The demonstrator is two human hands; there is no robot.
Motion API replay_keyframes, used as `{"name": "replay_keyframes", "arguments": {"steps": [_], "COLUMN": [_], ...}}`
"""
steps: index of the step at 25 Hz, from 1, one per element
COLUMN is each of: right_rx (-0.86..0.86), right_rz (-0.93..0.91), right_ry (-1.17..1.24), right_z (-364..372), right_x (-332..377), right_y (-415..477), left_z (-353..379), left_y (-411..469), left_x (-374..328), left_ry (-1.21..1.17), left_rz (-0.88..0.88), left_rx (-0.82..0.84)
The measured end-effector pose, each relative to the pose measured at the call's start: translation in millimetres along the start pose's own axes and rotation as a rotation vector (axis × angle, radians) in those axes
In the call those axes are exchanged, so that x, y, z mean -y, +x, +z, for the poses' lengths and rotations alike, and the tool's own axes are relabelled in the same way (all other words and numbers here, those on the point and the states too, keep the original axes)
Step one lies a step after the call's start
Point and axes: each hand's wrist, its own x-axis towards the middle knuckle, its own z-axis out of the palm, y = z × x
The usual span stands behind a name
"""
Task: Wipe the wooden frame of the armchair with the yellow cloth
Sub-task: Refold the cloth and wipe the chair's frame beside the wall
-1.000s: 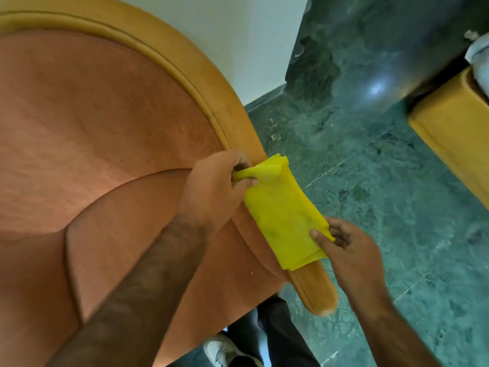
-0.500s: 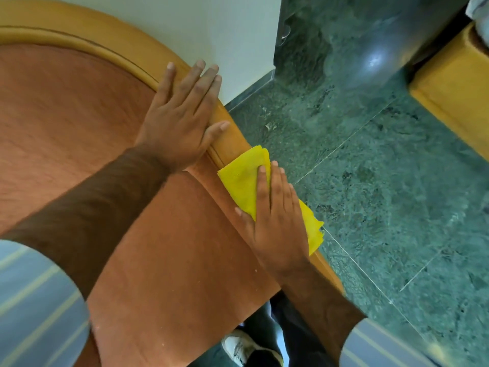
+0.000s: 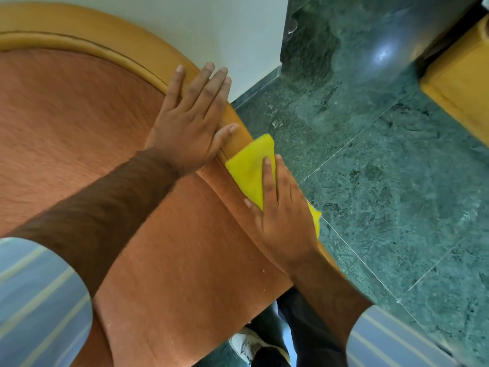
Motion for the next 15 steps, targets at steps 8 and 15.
{"name": "replay_keyframes", "arguments": {"steps": [8, 15], "right_rx": [0.220, 0.151], "right_rz": [0.010, 0.090], "right_ry": [-0.167, -0.182], "right_z": [-26.7, -7.2], "right_x": [-74.9, -14.0], "right_y": [-167.4, -68.7], "left_z": [-2.3, -2.8], "left_y": [1.1, 0.9], "left_x": [-1.3, -1.5], "left_ry": [-0.020, -0.030], "left_rz": [-0.007, -0.018], "left_rx": [0.029, 0.052]}}
